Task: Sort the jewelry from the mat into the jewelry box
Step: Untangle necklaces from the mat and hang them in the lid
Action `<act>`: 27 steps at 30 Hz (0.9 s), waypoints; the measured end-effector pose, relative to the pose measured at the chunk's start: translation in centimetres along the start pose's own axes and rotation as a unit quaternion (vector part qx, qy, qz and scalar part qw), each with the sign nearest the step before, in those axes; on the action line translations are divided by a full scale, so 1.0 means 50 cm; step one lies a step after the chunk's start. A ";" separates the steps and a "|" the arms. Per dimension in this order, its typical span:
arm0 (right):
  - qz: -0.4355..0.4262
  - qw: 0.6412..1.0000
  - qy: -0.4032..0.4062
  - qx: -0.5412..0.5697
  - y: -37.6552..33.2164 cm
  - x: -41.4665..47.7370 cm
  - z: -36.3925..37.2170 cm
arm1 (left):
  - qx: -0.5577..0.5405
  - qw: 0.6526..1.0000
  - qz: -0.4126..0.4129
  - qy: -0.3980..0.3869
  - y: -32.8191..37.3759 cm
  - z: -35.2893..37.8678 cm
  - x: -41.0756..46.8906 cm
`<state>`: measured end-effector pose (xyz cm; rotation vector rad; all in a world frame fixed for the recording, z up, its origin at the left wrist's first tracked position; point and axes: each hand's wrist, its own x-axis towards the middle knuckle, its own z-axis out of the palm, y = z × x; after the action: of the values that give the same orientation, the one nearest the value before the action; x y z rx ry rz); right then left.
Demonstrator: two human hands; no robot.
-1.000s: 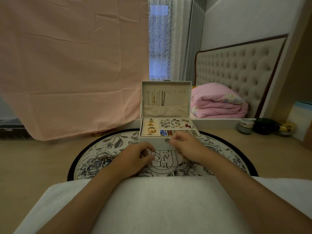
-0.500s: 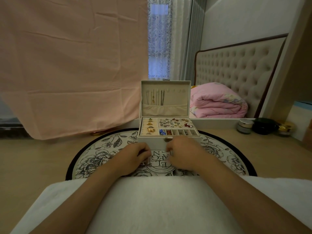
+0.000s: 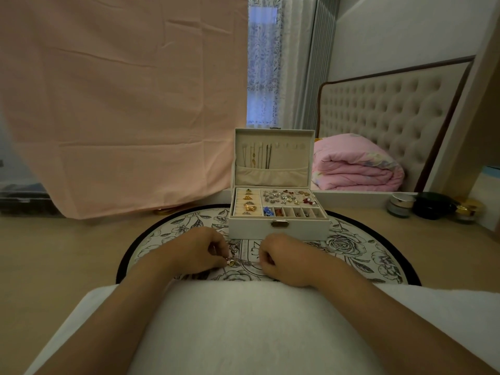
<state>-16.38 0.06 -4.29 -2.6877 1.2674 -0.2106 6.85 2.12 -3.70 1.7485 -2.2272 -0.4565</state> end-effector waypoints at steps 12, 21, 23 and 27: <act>0.102 0.908 0.132 0.384 0.011 0.007 -0.029 | -0.134 0.990 0.043 -0.004 0.034 0.044 0.010; 0.132 0.923 0.150 0.329 0.046 0.002 -0.035 | -0.211 0.976 0.019 0.051 0.035 0.046 0.019; 0.134 0.937 0.139 0.291 0.044 -0.002 -0.030 | -0.192 0.979 0.005 0.065 0.037 0.046 0.021; 0.122 0.940 0.193 0.253 0.040 0.003 -0.024 | -0.179 0.979 -0.026 0.092 0.037 0.045 0.026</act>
<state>-18.04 -1.42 -3.53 -2.0898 1.3927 -0.9267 4.03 1.44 -4.97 1.5894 -1.8428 -0.6342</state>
